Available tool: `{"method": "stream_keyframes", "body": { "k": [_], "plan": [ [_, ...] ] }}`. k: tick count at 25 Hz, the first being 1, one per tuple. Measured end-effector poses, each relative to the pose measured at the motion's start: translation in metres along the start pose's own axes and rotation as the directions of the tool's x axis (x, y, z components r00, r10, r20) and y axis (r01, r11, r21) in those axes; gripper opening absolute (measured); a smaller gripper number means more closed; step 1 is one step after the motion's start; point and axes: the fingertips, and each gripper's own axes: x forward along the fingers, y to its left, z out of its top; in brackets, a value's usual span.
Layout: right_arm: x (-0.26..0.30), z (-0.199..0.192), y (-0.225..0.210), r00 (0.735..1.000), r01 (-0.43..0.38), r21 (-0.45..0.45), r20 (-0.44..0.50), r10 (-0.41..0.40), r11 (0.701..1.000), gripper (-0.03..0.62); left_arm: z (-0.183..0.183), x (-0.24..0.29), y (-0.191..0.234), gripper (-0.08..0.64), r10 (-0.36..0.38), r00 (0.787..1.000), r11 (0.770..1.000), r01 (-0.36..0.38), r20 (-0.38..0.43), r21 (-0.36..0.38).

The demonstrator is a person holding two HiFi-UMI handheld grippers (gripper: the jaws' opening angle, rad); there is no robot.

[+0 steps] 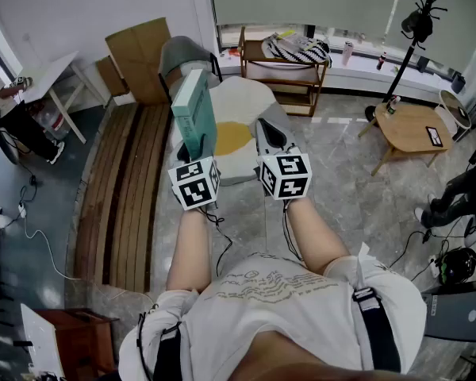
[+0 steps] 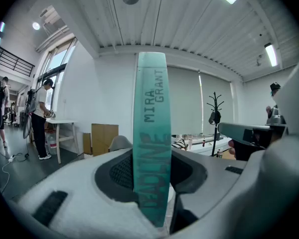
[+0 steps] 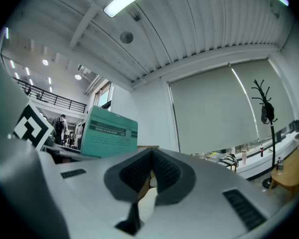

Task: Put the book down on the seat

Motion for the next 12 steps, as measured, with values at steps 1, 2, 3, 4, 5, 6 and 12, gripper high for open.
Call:
{"method": "stream_keyframes", "body": {
  "k": [1,2,3,4,5,6,12],
  "plan": [
    [0.003,0.002,-0.001,1.0,-0.002,-0.004,-0.001,0.002,1.0,0.026,0.002,0.003,0.001,0.159,0.002,1.0,1.0,-0.002,-0.001,0.0],
    [0.007,0.004,-0.001,1.0,-0.005,-0.008,-0.002,0.005,1.0,0.028,0.004,0.005,0.001,0.159,0.005,1.0,1.0,-0.005,-0.001,0.0],
    [0.009,0.006,-0.002,1.0,-0.01,-0.012,-0.003,0.01,1.0,0.028,0.006,0.006,0.002,0.159,0.008,1.0,1.0,-0.008,0.0,0.0],
    [0.011,0.007,-0.003,1.0,-0.016,-0.017,-0.003,0.016,1.0,0.028,0.008,0.007,0.002,0.16,0.013,1.0,1.0,-0.013,0.001,0.001],
    [0.011,0.009,-0.004,1.0,-0.023,-0.019,-0.004,0.023,1.0,0.028,0.01,0.007,0.001,0.16,0.019,1.0,1.0,-0.019,0.004,0.001],
    [0.01,0.01,-0.006,1.0,-0.029,-0.018,-0.004,0.029,0.999,0.026,0.011,0.007,-0.001,0.16,0.023,1.0,1.0,-0.023,0.006,0.002],
    [0.004,0.012,-0.026,0.999,-0.034,0.025,0.011,0.034,0.999,0.028,0.017,0.01,-0.019,0.16,0.034,0.999,0.999,-0.034,0.003,0.019]
  ]
}}
